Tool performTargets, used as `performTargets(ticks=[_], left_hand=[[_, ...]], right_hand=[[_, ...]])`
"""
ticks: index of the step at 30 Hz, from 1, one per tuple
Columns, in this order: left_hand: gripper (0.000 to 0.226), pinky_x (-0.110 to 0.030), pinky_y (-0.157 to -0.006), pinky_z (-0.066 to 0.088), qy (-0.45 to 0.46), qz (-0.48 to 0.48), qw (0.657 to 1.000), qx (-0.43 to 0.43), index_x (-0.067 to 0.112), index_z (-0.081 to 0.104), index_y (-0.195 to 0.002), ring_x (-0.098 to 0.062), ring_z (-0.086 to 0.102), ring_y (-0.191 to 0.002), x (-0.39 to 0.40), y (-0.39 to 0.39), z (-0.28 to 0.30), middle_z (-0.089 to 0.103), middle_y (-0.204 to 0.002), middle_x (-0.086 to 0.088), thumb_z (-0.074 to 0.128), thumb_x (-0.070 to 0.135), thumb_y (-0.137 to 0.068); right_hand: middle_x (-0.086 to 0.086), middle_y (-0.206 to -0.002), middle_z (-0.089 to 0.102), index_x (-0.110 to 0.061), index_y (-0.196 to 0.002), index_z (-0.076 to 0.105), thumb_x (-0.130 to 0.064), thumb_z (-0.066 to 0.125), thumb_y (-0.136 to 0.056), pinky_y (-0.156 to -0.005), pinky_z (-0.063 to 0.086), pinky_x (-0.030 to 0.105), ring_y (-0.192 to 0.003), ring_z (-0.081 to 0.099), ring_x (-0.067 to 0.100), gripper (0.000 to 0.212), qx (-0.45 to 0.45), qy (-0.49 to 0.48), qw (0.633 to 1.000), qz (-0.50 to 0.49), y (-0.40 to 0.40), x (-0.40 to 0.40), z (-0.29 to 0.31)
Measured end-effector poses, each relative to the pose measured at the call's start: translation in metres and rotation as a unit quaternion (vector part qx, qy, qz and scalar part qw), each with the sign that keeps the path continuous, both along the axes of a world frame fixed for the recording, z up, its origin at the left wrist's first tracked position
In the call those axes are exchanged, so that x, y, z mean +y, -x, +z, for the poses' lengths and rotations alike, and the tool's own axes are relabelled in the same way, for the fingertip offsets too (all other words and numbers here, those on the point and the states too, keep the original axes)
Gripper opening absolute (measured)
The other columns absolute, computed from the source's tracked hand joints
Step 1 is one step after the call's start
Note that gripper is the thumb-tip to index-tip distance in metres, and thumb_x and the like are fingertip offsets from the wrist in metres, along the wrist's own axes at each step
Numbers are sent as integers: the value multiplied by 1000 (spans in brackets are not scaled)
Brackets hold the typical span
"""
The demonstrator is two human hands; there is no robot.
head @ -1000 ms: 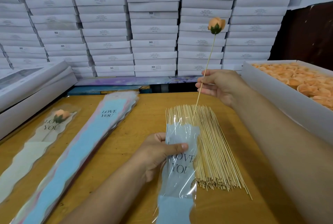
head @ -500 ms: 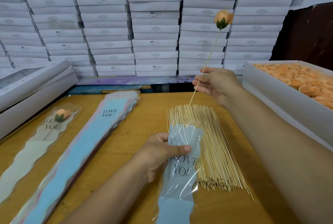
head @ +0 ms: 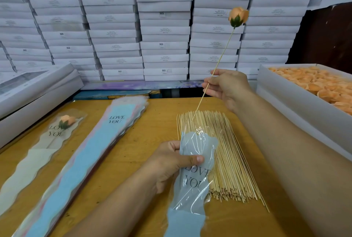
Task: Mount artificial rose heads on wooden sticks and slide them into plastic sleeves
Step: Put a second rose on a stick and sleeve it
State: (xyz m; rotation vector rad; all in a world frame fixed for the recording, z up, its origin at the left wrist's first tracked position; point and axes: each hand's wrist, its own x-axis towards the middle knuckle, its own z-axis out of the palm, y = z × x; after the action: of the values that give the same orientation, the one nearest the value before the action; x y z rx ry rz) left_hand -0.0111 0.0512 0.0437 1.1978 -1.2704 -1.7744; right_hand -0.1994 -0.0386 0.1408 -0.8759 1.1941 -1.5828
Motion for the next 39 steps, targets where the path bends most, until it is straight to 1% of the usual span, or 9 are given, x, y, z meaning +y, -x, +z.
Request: performTargets(ticks=[7,13,17,20,29,32,35,37,39], left_hand=[[51,-52,-92,58,1,-5,1000,4,-2,72,-110,-38,73,-100,1,1,0,75,-106,-20,89,7,-63],[45,-43,-81,62,-4,-8,1000,14,-2,71,-111,-35,74,-96,1,1,1,75,-106,-20,85,4,-69],[43,-43,-81,62,-5,-5,1000,11,-3,70,-114,-35,74,-96,2,1,2,75,-106,-20,83,0,-73],[43,-44,-83,62,-4,-5,1000,7,-3,69,-114,-35,74,-97,2,0,2,76,-106,-19,83,0,-73],[46,-46,-88,60,7,6,1000,3,-2,70,-113,-38,72,-102,1,1,2,76,-106,-19,85,6,-70],[45,-43,-81,62,7,15,1000,14,0,73,-106,-33,75,-92,-1,0,1,76,-103,-20,87,9,-64],[41,-38,-75,62,13,20,1000,10,3,76,-99,-29,75,-83,-3,-1,0,77,-98,-19,87,14,-61],[33,-34,-68,61,19,22,1000,11,3,77,-95,-24,74,-73,-4,-1,-2,77,-87,-16,86,14,-65],[18,-35,-68,61,19,18,999,23,7,79,-89,-23,73,-69,-3,0,-2,76,-81,-14,82,16,-73]], right_hand=[[15,-88,73,-7,-99,64,12,62,-89,-55,59,27,-63,75,17,22,8,-7,1000,13,-3,1,1],[13,-79,72,-4,-99,63,14,63,-87,-55,59,28,-62,74,18,22,26,-16,998,60,-8,4,0],[10,-75,73,-5,-100,64,13,63,-88,-56,59,28,-63,74,18,22,21,-13,998,54,-10,3,-3],[12,-79,73,-6,-99,63,13,63,-88,-55,59,28,-63,74,18,22,21,-14,998,53,-12,2,-4],[14,-82,72,-5,-96,63,13,64,-87,-54,60,28,-62,74,18,20,69,-43,989,126,-26,12,-18],[15,-82,74,-3,-97,65,11,66,-86,-55,60,28,-67,75,20,17,103,-59,979,164,-28,17,-23],[12,-85,77,-6,-93,69,4,69,-86,-67,62,30,-78,76,21,12,171,-81,961,201,-27,22,-28],[10,-90,78,-9,-89,71,-1,70,-88,-76,60,31,-84,76,20,9,209,-90,949,220,-25,24,-29],[9,-94,78,-9,-90,72,-2,72,-87,-72,59,28,-84,76,18,8,220,-97,942,232,-23,25,-28]])
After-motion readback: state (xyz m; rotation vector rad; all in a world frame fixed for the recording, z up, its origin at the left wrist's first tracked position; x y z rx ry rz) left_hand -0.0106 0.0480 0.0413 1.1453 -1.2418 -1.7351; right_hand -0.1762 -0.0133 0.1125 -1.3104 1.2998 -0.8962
